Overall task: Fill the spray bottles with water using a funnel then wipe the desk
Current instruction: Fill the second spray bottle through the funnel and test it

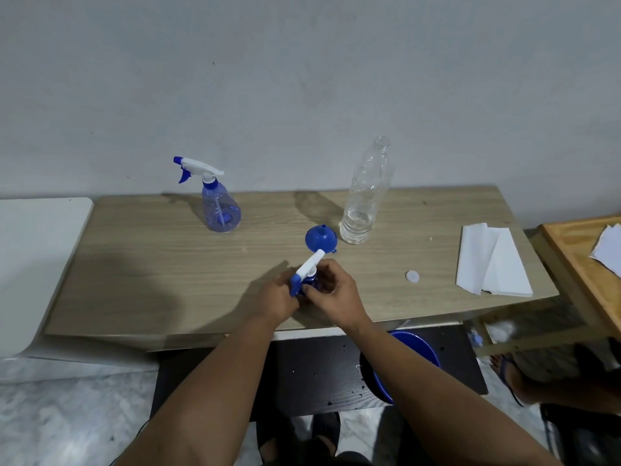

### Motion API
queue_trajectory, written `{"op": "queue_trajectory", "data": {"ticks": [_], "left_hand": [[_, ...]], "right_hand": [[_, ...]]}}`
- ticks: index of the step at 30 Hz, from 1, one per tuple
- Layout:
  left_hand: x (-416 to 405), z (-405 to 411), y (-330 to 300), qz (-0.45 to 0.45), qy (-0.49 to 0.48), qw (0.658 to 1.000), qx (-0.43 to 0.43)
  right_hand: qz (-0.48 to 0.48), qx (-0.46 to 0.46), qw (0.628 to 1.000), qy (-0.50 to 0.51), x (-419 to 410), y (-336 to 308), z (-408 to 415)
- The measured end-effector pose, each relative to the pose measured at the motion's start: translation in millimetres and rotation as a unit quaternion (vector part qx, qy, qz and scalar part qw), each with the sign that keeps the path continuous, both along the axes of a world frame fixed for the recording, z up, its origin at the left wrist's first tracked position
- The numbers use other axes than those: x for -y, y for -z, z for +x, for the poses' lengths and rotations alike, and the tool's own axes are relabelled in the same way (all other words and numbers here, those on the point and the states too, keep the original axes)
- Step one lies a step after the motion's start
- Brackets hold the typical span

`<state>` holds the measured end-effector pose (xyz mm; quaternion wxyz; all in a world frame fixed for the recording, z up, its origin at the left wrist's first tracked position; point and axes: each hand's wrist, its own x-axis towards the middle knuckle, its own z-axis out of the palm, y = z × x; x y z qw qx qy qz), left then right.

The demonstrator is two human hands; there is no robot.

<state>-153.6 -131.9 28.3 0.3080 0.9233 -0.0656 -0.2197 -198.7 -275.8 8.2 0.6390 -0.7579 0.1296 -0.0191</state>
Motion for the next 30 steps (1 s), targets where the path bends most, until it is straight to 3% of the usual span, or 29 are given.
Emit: {"op": "queue_trajectory", "data": {"ticks": [7, 16, 21, 26, 30], "left_hand": [[1, 0, 0, -0.021, 0.002, 1.000, -0.009], [0, -2, 3, -0.008, -0.006, 1.000, -0.016], [-2, -2, -1, -0.040, -0.014, 0.999, -0.025], [-1, -2, 5, -0.021, -0.023, 0.999, -0.044], [-1, -2, 3, -0.027, -0.016, 0.999, -0.039]], "right_hand": [[-0.006, -0.010, 1.000, -0.006, 0, -2, 1], [-0.106, -0.053, 0.992, 0.034, -12, -8, 22], [-0.025, -0.023, 0.998, -0.057, 5, -1, 13], [-0.041, -0.036, 0.999, -0.004, 2, 1, 15], [-0.013, -0.023, 0.997, -0.067, 9, 2, 12]]}}
